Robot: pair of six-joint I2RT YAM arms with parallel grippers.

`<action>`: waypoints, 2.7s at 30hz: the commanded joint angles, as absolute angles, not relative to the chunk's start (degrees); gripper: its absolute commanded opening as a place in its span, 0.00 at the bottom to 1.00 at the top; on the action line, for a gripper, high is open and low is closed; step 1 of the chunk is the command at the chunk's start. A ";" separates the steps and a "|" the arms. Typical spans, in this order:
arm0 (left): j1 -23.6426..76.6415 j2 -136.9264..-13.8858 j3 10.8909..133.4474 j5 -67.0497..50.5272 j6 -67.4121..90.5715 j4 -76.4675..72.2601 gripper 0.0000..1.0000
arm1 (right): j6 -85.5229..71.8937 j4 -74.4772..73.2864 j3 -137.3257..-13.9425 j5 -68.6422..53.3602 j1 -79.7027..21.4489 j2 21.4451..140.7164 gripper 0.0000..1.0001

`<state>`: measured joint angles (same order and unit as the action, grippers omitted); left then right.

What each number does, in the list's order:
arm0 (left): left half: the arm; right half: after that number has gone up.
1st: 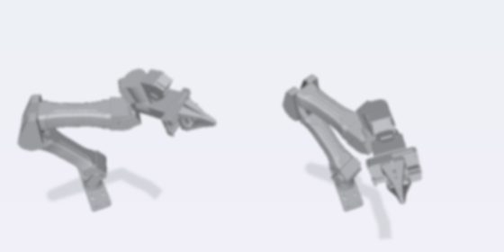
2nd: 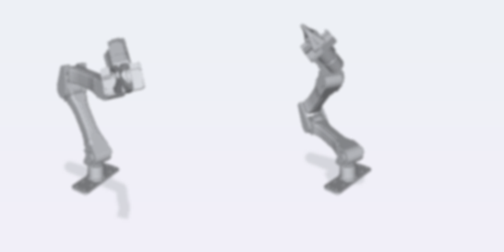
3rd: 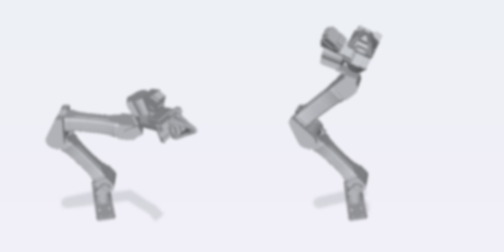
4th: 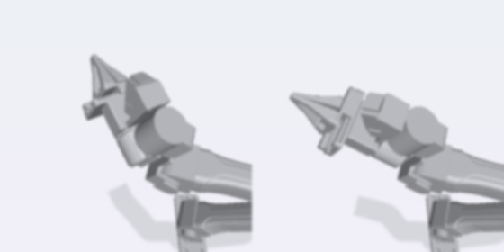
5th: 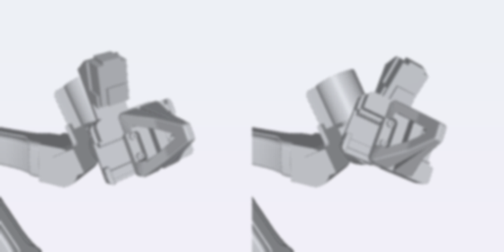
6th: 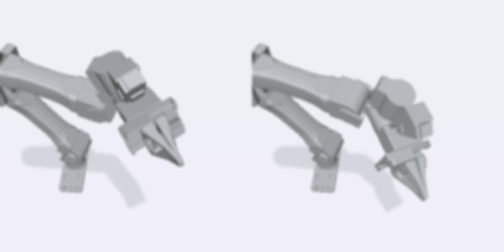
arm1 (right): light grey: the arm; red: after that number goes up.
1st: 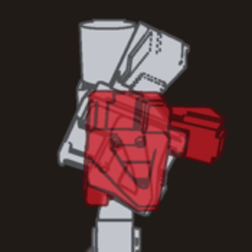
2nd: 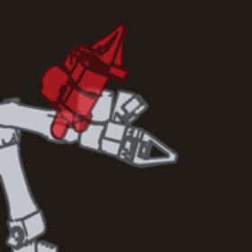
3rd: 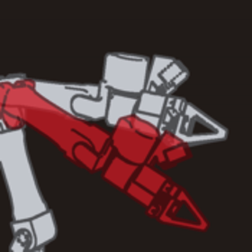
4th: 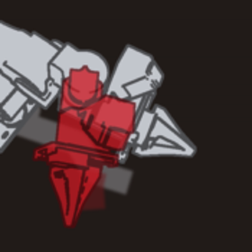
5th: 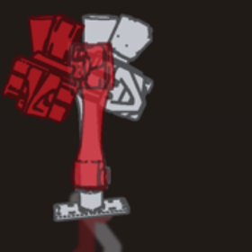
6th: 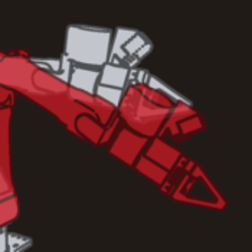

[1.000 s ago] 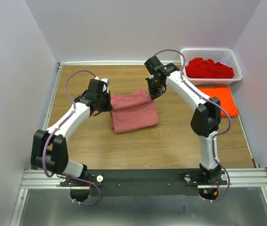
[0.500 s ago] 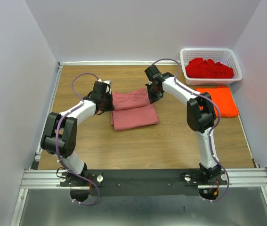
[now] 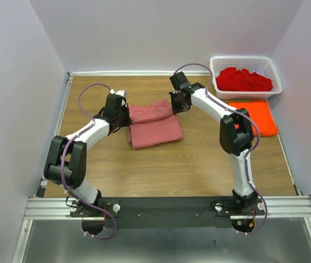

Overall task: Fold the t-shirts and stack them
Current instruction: Fold the tshirt

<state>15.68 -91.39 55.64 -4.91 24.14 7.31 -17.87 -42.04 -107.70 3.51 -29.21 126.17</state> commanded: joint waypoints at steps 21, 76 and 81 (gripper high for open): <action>10.81 -89.40 48.07 2.55 34.63 -5.72 0.50 | -14.77 -22.85 -103.10 0.26 -28.83 124.11 0.38; 8.52 -108.70 78.57 -6.59 20.48 5.89 0.73 | -22.05 -14.24 -98.82 -30.32 -25.04 124.90 0.65; 9.05 -113.64 80.42 -8.79 20.04 7.20 0.71 | -24.69 -13.45 -89.58 -32.34 -26.19 120.85 0.63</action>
